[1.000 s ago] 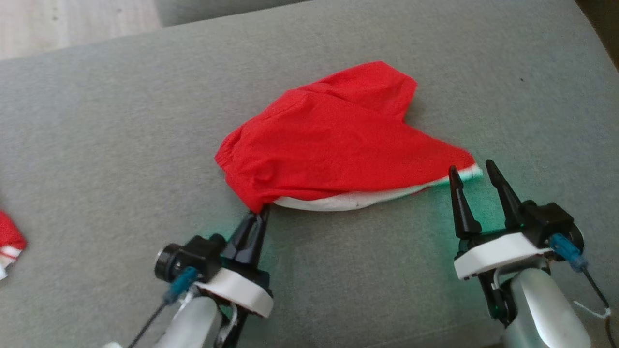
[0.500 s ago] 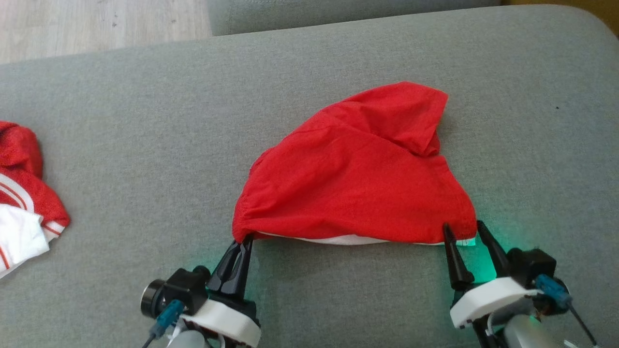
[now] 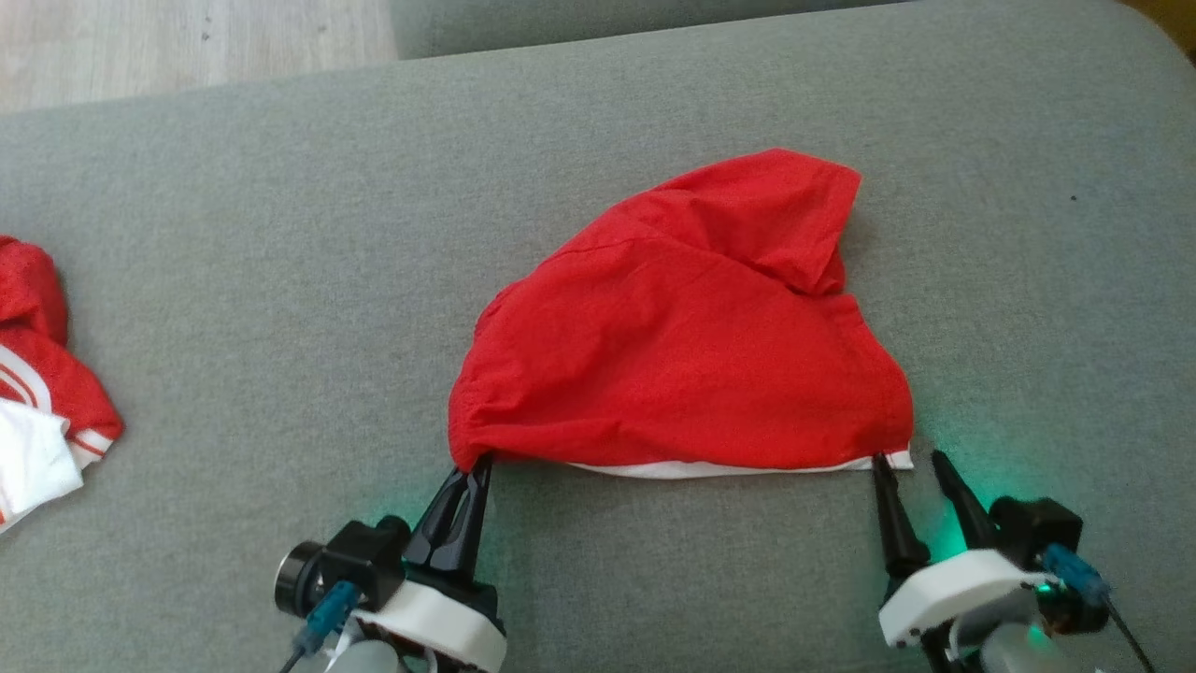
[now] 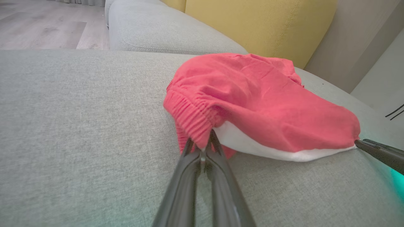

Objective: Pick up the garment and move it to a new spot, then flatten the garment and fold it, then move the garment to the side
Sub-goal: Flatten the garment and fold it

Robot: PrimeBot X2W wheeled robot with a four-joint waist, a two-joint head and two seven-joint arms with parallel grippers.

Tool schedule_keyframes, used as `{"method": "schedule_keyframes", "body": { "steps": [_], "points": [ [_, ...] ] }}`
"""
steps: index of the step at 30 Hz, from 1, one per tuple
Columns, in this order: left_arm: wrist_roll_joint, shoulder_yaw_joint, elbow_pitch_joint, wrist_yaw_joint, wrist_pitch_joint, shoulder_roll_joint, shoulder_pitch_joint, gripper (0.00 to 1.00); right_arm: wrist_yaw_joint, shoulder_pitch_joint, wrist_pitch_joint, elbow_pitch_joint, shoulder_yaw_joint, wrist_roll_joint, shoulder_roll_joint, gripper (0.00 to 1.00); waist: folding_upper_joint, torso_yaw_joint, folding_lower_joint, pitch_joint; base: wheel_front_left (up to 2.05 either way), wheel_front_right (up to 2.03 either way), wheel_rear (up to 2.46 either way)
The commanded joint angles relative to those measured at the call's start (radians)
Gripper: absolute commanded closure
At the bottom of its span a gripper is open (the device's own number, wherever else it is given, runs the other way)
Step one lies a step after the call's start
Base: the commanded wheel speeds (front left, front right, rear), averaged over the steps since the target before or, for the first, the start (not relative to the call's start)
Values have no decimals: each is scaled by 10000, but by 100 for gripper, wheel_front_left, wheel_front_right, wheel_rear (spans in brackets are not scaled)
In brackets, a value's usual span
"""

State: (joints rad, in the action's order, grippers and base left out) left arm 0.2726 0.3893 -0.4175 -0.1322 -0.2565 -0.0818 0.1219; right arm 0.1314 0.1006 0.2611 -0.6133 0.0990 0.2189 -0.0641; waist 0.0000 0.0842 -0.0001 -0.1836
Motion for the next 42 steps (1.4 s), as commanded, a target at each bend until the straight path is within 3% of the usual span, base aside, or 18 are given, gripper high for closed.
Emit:
{"method": "schedule_keyframes", "body": {
  "steps": [1,2,3,10,16,20,24,31,37,42],
  "points": [
    [-31,-252,222,16,-53,-30,266,100,-7,319,7,58,330,17,73,53,0,-23,1,-24,0,0,0],
    [-24,-241,216,16,-53,-40,291,100,-7,382,7,-27,369,41,78,87,0,-37,1,-42,0,0,0],
    [-14,-234,211,16,-53,-54,313,100,-7,438,7,-111,416,82,82,100,0,-51,1,-59,0,0,0],
    [20,-271,214,16,-53,-118,387,100,-7,795,7,-340,544,385,80,100,0,-56,1,-77,0,0,0],
    [261,-207,1069,16,-53,-354,937,100,-7,1237,7,1238,718,1185,-99,100,0,-15,1,239,0,0,0],
    [567,69,1930,16,-53,-1109,1913,100,-7,1910,7,2742,641,2066,-457,100,0,14,1,647,0,0,0],
    [1068,336,2709,16,-53,-2215,3184,100,-7,2753,7,3944,482,2831,-943,100,0,12,1,1106,0,0,0],
    [2247,282,3887,16,322,-3784,5336,100,-7,4471,-229,5278,435,3945,-1874,100,0,7,1,1449,0,0,0],
    [2984,-332,4505,52,1595,-4373,6958,100,-7,6543,-1582,5693,448,4135,-2488,100,0,84,1,615,0,0,0],
    [3167,-563,3819,214,2199,-4420,7936,100,-7,8225,-2107,4741,664,3847,-2615,100,0,191,1,-337,0,0,0]
  ]
}}
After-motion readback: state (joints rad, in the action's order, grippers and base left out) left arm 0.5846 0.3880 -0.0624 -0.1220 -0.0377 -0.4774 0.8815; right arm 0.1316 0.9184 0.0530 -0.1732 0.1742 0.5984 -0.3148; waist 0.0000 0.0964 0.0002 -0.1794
